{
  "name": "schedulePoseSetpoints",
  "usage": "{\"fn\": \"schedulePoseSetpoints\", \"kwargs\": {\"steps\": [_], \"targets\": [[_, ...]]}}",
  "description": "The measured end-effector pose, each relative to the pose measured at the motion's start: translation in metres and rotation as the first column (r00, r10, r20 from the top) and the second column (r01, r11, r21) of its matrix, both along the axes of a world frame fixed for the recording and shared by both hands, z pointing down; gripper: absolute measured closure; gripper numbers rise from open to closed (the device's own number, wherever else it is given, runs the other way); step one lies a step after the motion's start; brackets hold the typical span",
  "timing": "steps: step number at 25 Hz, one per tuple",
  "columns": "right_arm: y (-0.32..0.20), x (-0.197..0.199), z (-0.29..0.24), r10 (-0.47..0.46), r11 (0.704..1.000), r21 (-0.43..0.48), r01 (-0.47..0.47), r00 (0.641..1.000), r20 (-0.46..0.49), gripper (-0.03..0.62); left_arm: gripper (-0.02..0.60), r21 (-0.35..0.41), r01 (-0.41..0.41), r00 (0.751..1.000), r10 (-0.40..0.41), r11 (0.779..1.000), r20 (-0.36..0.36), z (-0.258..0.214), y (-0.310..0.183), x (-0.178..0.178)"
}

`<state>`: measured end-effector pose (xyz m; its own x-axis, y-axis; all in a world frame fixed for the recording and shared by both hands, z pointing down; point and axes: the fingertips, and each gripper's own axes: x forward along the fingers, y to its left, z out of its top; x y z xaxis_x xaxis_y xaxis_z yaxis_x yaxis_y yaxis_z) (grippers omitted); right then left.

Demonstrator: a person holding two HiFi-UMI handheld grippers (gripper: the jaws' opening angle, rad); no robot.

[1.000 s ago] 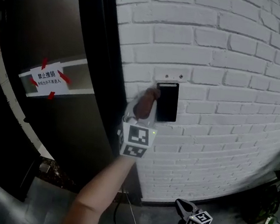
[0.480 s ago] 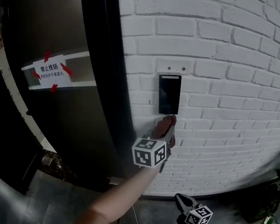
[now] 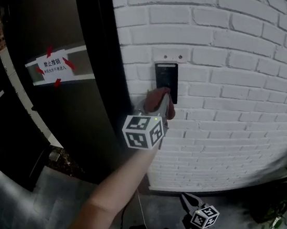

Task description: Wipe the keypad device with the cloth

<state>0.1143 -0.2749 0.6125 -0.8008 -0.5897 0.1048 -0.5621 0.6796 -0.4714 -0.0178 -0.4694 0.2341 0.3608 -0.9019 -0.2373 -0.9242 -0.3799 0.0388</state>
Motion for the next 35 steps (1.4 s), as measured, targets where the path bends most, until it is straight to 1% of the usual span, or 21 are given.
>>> {"fn": "schedulePoseSetpoints", "kwargs": {"steps": [2, 4, 8, 10, 14, 17, 19, 21, 22, 24, 26, 29, 32, 35], "targets": [[0.006, -0.001, 0.004, -0.024, 1.000, -0.014, 0.025, 1.000, 0.013, 0.592, 0.526, -0.034, 0.038, 0.999, -0.037, 0.999, 0.031, 0.015, 0.005, -0.006], [0.013, -0.004, 0.012, -0.051, 0.998, -0.031, 0.052, 0.998, 0.022, 0.592, 0.526, -0.074, 0.039, 0.999, -0.037, 0.997, 0.024, 0.041, 0.016, -0.010], [0.019, -0.009, 0.033, -0.079, 0.995, -0.058, 0.080, 0.997, 0.020, 0.592, 0.526, -0.127, -0.057, 0.997, 0.061, 0.990, 0.035, 0.107, 0.056, 0.003], [0.026, -0.014, 0.040, -0.086, 0.994, -0.068, 0.088, 0.996, 0.026, 0.592, 0.526, -0.181, -0.081, 0.995, 0.090, 0.980, 0.041, 0.147, 0.081, 0.004], [0.053, -0.026, 0.055, -0.114, 0.989, -0.090, 0.114, 0.993, 0.007, 0.592, 0.526, -0.313, -0.136, 0.988, 0.150, 0.940, 0.020, 0.231, 0.140, 0.001], [0.075, -0.037, 0.061, -0.124, 0.987, -0.104, 0.122, 0.992, -0.008, 0.592, 0.525, -0.370, -0.198, 0.974, 0.223, 0.908, 0.025, 0.280, 0.190, -0.004], [0.092, -0.043, 0.060, -0.111, 0.985, -0.130, 0.114, 0.993, 0.028, 0.592, 0.525, -0.400, -0.244, 0.963, 0.270, 0.884, 0.010, 0.310, 0.228, -0.010], [0.110, -0.051, 0.053, -0.094, 0.985, -0.141, 0.104, 0.993, 0.074, 0.592, 0.525, -0.439, -0.276, 0.953, 0.302, 0.855, -0.011, 0.337, 0.269, -0.018], [0.120, -0.055, 0.050, -0.090, 0.985, -0.138, 0.101, 0.992, 0.084, 0.592, 0.526, -0.460, -0.286, 0.950, 0.312, 0.841, -0.021, 0.350, 0.289, -0.024], [0.143, -0.063, 0.047, -0.091, 0.987, -0.128, 0.100, 0.993, 0.074, 0.592, 0.526, -0.493, -0.297, 0.947, 0.319, 0.818, -0.041, 0.370, 0.327, -0.034], [0.167, -0.068, 0.047, -0.095, 0.987, -0.122, 0.101, 0.994, 0.053, 0.592, 0.526, -0.516, -0.298, 0.948, 0.313, 0.803, -0.061, 0.385, 0.360, -0.043], [0.207, -0.073, 0.048, -0.087, 0.990, -0.110, 0.089, 0.996, 0.026, 0.592, 0.526, -0.534, -0.305, 0.947, 0.311, 0.788, -0.083, 0.400, 0.407, -0.050], [0.248, -0.077, 0.050, -0.076, 0.993, -0.094, 0.074, 0.997, -0.015, 0.592, 0.526, -0.540, -0.328, 0.939, 0.331, 0.775, -0.095, 0.410, 0.446, -0.049], [0.285, -0.079, 0.049, -0.070, 0.995, -0.073, 0.065, 0.996, -0.057, 0.592, 0.526, -0.535, -0.360, 0.926, 0.361, 0.764, -0.108, 0.415, 0.474, -0.046]]}}
